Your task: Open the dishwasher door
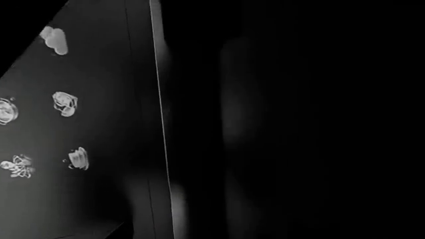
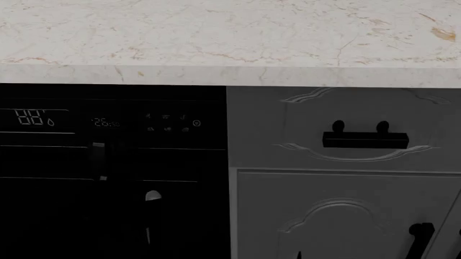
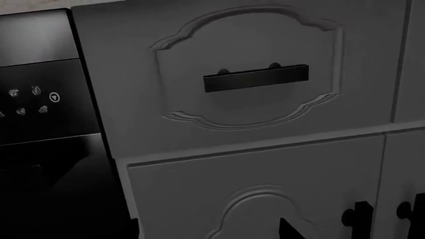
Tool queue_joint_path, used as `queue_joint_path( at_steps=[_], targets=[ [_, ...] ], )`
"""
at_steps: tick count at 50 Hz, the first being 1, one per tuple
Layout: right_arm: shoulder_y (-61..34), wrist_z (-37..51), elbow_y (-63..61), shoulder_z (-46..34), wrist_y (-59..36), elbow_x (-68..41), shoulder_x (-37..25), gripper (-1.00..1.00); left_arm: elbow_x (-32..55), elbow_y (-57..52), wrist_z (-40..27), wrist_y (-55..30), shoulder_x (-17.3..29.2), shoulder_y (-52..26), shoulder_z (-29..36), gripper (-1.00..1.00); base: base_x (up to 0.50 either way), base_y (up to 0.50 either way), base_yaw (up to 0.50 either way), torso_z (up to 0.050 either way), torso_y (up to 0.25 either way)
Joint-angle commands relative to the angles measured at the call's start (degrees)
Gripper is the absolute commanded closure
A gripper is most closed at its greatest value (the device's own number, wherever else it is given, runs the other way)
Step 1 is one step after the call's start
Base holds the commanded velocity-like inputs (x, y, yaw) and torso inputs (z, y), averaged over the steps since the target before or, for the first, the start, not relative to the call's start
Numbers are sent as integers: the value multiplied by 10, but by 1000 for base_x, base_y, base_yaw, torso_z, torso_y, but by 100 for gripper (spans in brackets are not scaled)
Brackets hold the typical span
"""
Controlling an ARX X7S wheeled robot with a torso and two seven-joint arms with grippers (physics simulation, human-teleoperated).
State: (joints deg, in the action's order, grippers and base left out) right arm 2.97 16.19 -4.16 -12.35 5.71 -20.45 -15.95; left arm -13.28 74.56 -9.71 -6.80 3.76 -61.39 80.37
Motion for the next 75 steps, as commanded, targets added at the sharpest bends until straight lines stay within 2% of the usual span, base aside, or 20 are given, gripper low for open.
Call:
queue_joint_path(
  at_steps=[1, 17, 30, 32, 37, 41, 75],
  targets=[
    [1, 1, 3, 0, 3, -2, -2, -100, 69, 4, -11, 1, -4, -8, 74, 100, 0, 0, 0, 0, 0],
    [6, 4, 2, 1, 10, -5, -5, -100, 107, 4, -15, 14, -4, -12, 112, 100, 0, 0, 0, 0, 0],
    [5, 6, -4, -3, 8, -7, -6, -100, 125, -3, 16, 25, 10, -4, 112, 100, -1, 0, -1, 0, 1],
    [4, 6, -1, -4, 10, -7, -6, -100, 125, -43, 20, 1, 27, -3, 112, 100, 0, 0, 0, 0, 0],
    [4, 7, -4, -5, 8, -7, -6, -100, 126, -234, 27, -112, 102, -1, 113, 100, 0, 0, 0, 0, 0],
    [2, 7, -5, -8, 7, -7, -7, -100, 130, -317, 39, -162, 135, 1, 113, 100, 0, 0, 0, 0, 0],
    [4, 9, -7, -18, 12, -9, -8, -100, 191, -647, 53, -362, 277, 34, 77, 100, 0, 0, 1, 1, 1]
  ],
)
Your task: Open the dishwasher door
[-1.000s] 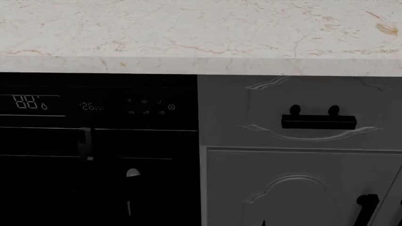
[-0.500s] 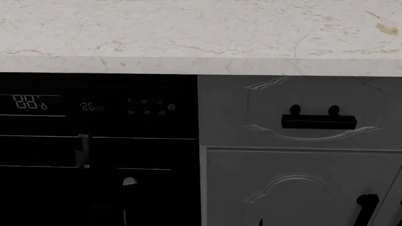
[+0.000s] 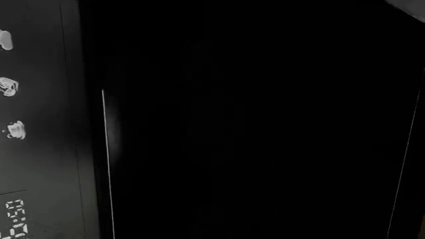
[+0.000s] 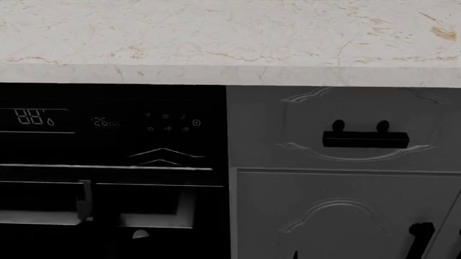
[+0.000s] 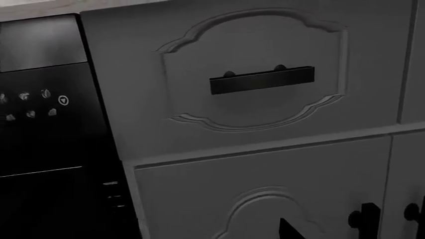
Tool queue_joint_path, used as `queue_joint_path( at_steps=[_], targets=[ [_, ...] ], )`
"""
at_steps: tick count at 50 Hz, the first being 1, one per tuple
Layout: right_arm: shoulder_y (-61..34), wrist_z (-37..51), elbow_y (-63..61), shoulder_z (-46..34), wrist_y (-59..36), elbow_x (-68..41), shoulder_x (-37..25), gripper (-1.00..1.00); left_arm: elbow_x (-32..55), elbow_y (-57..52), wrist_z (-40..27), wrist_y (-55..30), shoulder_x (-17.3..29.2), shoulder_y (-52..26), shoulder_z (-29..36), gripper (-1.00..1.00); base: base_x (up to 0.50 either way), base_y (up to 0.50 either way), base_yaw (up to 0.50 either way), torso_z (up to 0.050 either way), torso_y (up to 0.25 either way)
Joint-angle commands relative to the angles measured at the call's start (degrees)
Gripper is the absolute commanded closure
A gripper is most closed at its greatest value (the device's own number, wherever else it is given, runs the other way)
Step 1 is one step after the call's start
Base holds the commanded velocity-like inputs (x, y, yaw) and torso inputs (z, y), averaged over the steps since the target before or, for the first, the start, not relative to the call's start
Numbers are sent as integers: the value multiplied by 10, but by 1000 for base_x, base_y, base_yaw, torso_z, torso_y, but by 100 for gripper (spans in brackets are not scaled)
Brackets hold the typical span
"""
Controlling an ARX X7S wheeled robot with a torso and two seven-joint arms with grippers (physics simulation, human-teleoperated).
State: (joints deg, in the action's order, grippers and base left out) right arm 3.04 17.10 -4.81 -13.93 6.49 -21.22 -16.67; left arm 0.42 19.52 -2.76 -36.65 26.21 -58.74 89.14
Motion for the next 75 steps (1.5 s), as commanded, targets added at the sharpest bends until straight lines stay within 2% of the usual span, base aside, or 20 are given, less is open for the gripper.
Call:
queue_joint_path(
  at_steps=[1, 19, 42, 61, 75],
  targets=[
    [4, 0, 0, -2, 6, -2, -1, -100, 59, -110, -17, -71, 58, 9, -15, 100, 0, 0, 4, 0, 0],
    [5, 2, -1, -6, 8, -3, -2, -100, 96, -222, -33, -146, 109, 43, -38, 100, -1, 1, 5, 1, 3],
    [6, 6, -6, -5, 9, -9, -8, -100, 147, -314, -40, -200, 137, 84, -61, 100, -2, 3, 6, 1, 3],
    [7, 9, -10, -7, 9, -10, -11, -100, 173, -409, -99, -232, 173, 154, -78, 100, -2, 3, 5, 2, 3],
    [8, 11, -8, -9, 12, -11, -12, -100, 162, -413, -146, -218, 181, 208, -69, 100, -6, 3, 7, 5, 7]
  ],
)
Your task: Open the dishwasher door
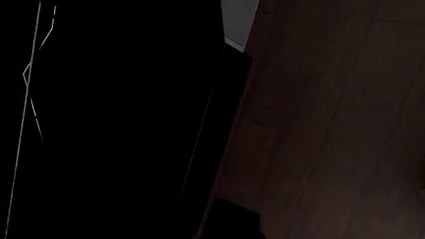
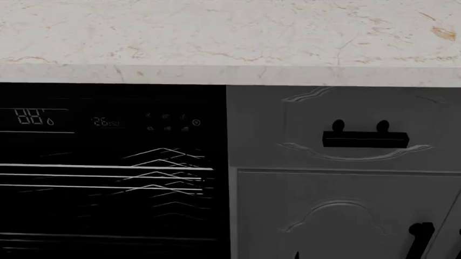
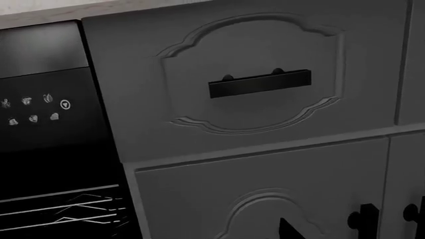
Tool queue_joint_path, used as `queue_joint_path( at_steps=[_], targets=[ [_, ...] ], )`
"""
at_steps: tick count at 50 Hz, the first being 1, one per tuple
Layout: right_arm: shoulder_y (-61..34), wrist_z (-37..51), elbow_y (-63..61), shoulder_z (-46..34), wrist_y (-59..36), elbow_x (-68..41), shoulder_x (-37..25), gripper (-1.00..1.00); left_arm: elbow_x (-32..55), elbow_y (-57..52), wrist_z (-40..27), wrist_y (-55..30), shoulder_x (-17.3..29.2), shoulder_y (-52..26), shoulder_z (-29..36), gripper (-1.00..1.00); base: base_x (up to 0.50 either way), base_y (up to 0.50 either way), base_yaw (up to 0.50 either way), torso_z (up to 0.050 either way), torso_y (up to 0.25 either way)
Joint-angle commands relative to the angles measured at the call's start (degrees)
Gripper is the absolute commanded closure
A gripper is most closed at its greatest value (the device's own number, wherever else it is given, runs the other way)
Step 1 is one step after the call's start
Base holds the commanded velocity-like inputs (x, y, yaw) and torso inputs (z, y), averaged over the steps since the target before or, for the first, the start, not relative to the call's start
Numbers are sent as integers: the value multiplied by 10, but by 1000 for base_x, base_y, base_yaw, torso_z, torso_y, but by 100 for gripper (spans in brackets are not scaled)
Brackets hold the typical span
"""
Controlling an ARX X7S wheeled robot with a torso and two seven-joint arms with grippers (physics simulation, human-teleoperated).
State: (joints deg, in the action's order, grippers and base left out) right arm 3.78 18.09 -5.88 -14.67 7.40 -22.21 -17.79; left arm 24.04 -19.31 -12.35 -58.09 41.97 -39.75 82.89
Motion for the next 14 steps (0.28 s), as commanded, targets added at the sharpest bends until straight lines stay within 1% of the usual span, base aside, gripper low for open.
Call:
queue_joint_path(
  at_steps=[1, 8, 14],
  targets=[
    [0, 1, 2, -2, 2, -1, -2, -100, -76, -23, -54, -2, 24, 23, -5, 100, 0, 4, 8, 0, 9],
    [0, 1, 5, -4, 3, -1, -2, -100, -80, -24, -77, 0, 26, 48, -1, 100, -9, 4, 8, 5, 5],
    [-1, 1, 6, -5, 4, -2, -2, -100, -89, -1, -94, 10, 16, 74, 9, 100, -5, 3, 8, 2, 4]
  ],
)
